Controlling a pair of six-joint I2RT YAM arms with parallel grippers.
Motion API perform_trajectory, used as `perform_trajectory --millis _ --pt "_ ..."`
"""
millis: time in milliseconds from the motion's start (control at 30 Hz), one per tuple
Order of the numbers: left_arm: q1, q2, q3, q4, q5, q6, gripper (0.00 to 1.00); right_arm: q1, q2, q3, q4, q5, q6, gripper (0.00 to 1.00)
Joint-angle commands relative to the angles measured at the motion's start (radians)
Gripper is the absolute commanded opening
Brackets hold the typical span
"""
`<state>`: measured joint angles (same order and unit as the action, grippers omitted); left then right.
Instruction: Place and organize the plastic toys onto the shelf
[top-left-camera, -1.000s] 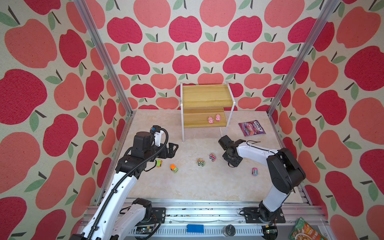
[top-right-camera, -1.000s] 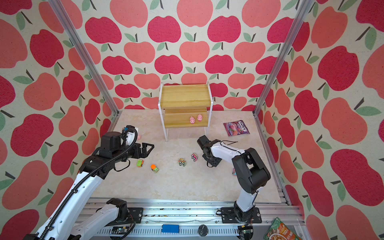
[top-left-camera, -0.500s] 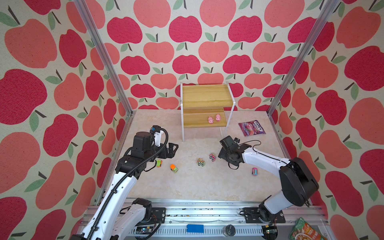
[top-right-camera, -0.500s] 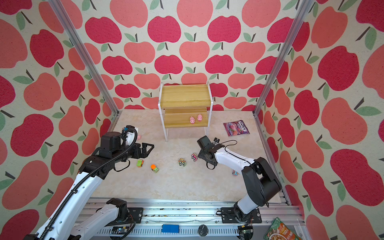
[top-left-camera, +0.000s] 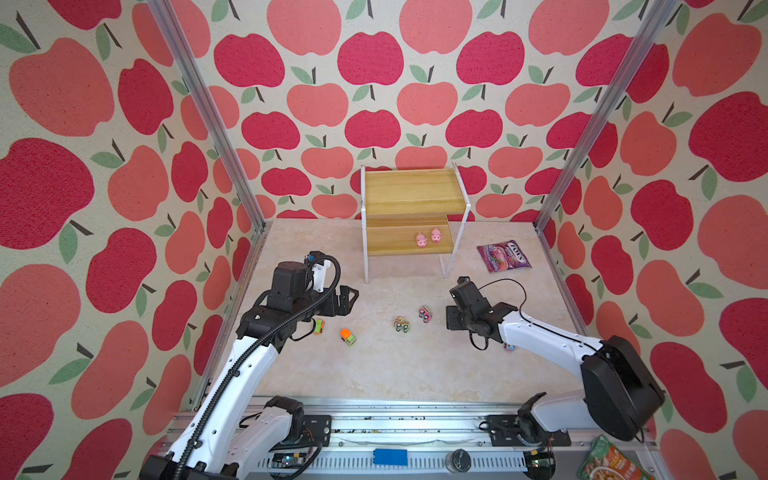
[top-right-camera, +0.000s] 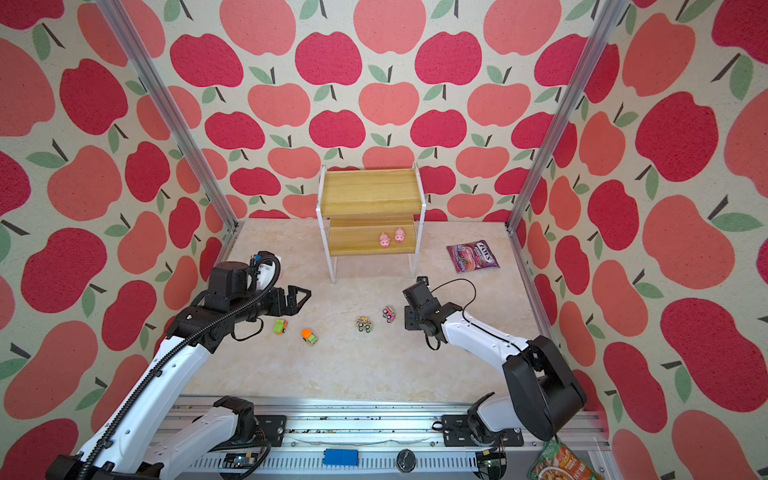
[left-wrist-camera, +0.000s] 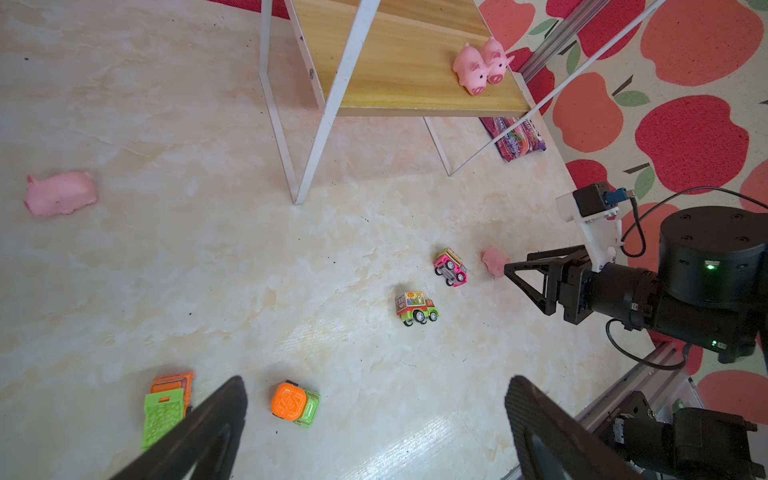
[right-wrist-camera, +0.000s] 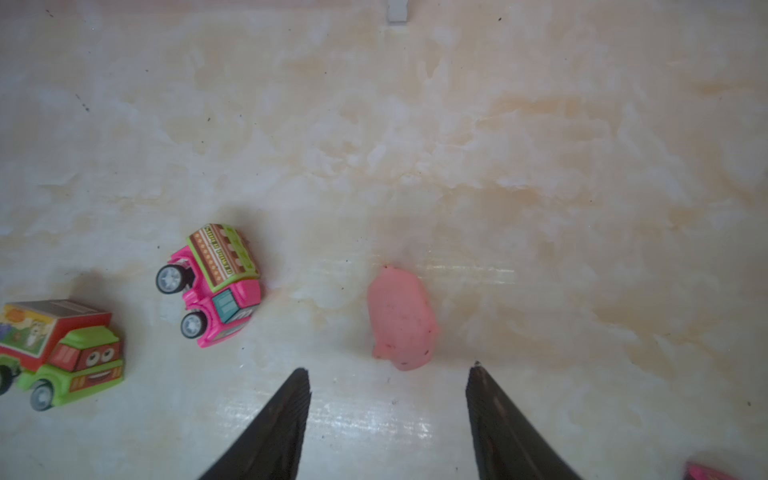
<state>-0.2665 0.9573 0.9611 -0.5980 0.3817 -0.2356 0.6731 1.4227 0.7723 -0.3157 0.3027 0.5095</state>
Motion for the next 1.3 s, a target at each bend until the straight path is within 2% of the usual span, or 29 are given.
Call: perform_trajectory --millis 0,300,467,733,1067,1267 --pt "-0.008 0.007 -0.015 0.006 0.006 0.013 1.00 -0.022 0.031 0.032 -0.030 0.015 -0.063 0.62" --pt "-0.008 0.002 -0.016 0.008 0.008 0.015 1.00 -0.050 0.114 0.033 0.029 -0.063 -0.118 0.61" --pt "-0.008 0.007 -0.014 0.007 0.014 0.015 0.99 -0.049 0.134 0.016 0.090 -0.098 -0.141 0.55" --pt "-0.009 0.006 -0.014 0.007 0.016 0.015 0.99 -0.044 0.143 0.011 0.118 -0.140 -0.098 0.47" --pt "-0.010 0.002 -0.015 0.010 0.022 0.013 0.99 -0.015 0.105 -0.041 0.159 -0.094 -0.108 0.45" --pt "-0.013 0.001 -0.015 0.010 0.019 0.015 0.99 0.025 0.091 -0.121 0.298 -0.026 -0.119 0.45"
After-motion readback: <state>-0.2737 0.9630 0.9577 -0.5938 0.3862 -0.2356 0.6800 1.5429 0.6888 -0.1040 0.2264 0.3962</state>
